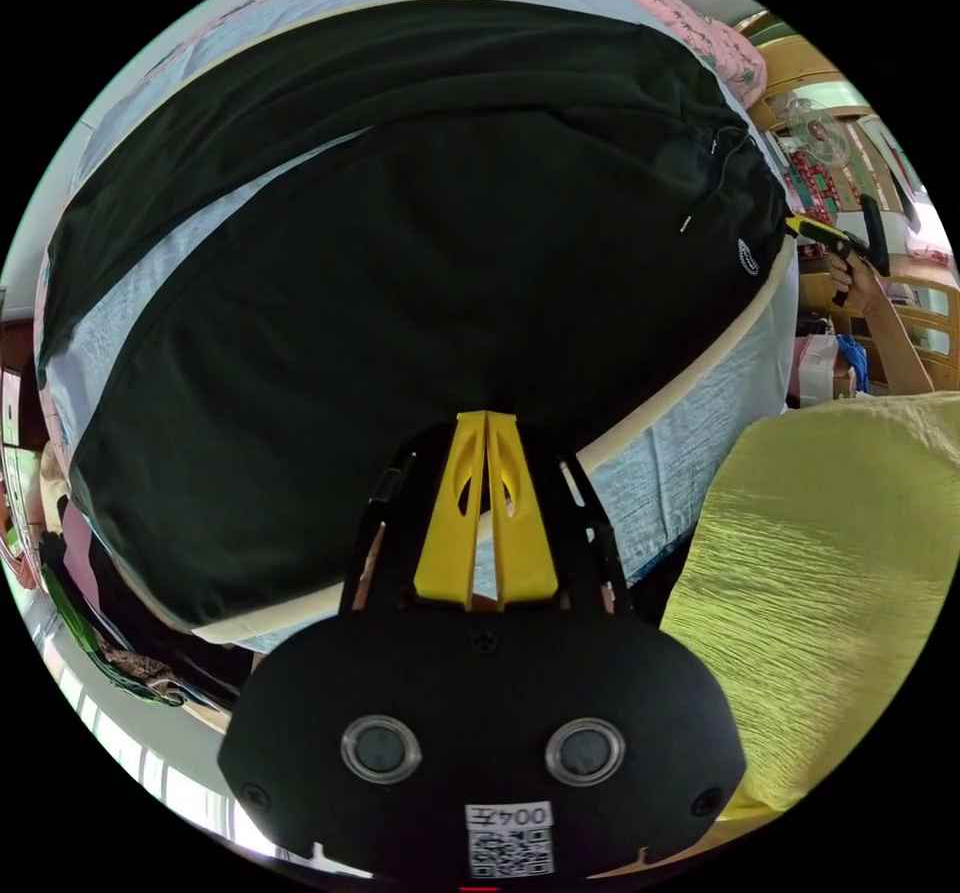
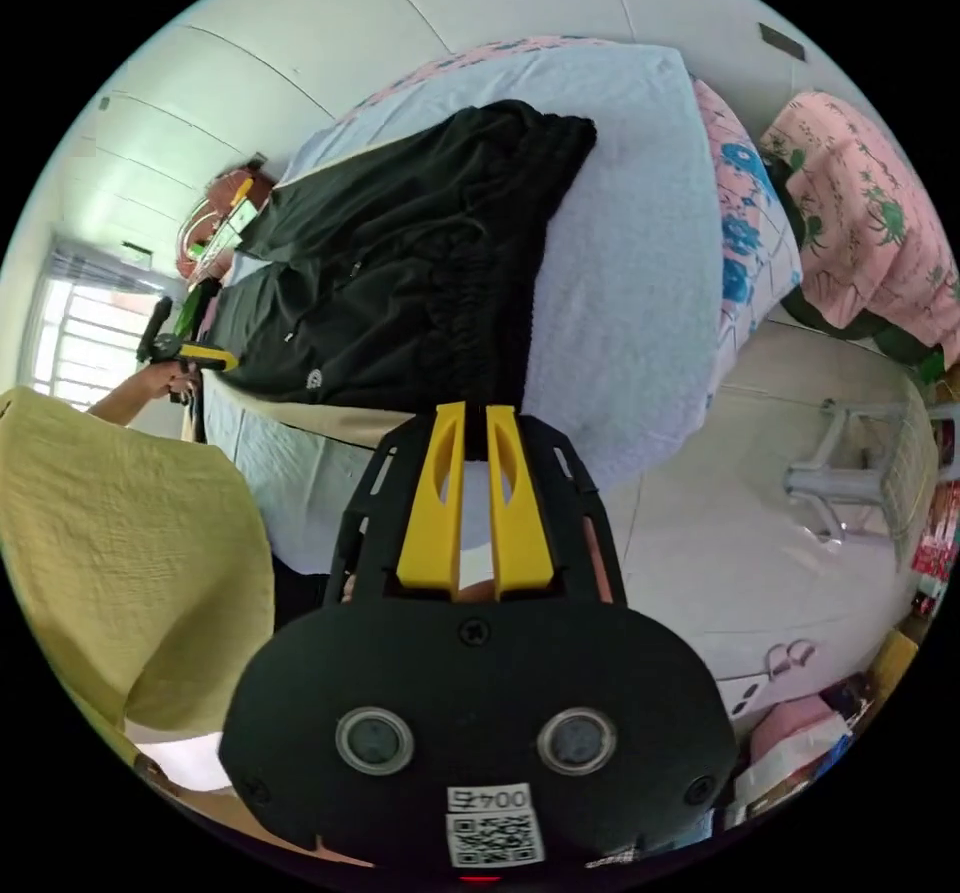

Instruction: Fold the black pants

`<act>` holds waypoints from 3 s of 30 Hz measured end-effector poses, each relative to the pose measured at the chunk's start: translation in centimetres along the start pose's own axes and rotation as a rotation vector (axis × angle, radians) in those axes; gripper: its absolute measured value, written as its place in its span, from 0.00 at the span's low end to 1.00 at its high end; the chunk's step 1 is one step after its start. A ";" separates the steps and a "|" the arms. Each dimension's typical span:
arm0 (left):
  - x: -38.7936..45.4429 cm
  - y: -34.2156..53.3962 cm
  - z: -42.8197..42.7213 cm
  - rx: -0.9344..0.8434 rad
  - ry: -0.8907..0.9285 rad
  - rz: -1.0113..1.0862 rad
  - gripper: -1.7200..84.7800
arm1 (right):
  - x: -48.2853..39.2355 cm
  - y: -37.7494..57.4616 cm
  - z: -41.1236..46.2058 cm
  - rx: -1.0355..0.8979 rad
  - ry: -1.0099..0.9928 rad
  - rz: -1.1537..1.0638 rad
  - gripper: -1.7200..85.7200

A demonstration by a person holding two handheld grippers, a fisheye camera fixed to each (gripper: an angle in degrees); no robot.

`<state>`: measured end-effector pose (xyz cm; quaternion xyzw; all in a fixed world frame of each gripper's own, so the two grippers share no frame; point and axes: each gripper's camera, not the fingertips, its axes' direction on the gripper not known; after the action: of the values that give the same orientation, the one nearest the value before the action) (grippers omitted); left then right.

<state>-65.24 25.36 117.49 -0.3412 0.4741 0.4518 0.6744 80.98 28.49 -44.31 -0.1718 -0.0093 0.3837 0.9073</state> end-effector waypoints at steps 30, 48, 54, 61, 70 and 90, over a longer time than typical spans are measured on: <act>-26.8 31.4 -13.5 0.622 0.161 -0.360 0.06 | -27.0 -9.6 21.6 -0.309 0.474 -0.277 0.04; -60.5 58.0 1.4 0.759 0.892 -1.160 0.17 | -26.8 -16.7 28.6 -0.541 0.527 -0.050 0.03; -62.3 59.1 -0.2 0.831 0.854 -1.061 0.07 | -26.4 -17.2 29.9 -0.522 0.537 0.009 0.03; -63.4 61.4 -2.6 0.775 0.665 -1.026 0.07 | -25.9 -17.4 31.1 -0.507 0.542 0.035 0.03; -67.6 55.4 -12.0 0.917 0.600 -0.875 0.10 | -24.9 -17.4 32.4 -0.507 0.528 0.056 0.03; -73.3 23.9 -19.4 0.699 0.357 -0.729 0.05 | -23.2 -15.0 33.6 -0.435 0.514 0.157 0.02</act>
<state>-104.42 -4.21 180.06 -0.3103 0.5544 -0.0614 0.7698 70.01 12.82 -5.25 -0.4525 0.1514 0.3855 0.7897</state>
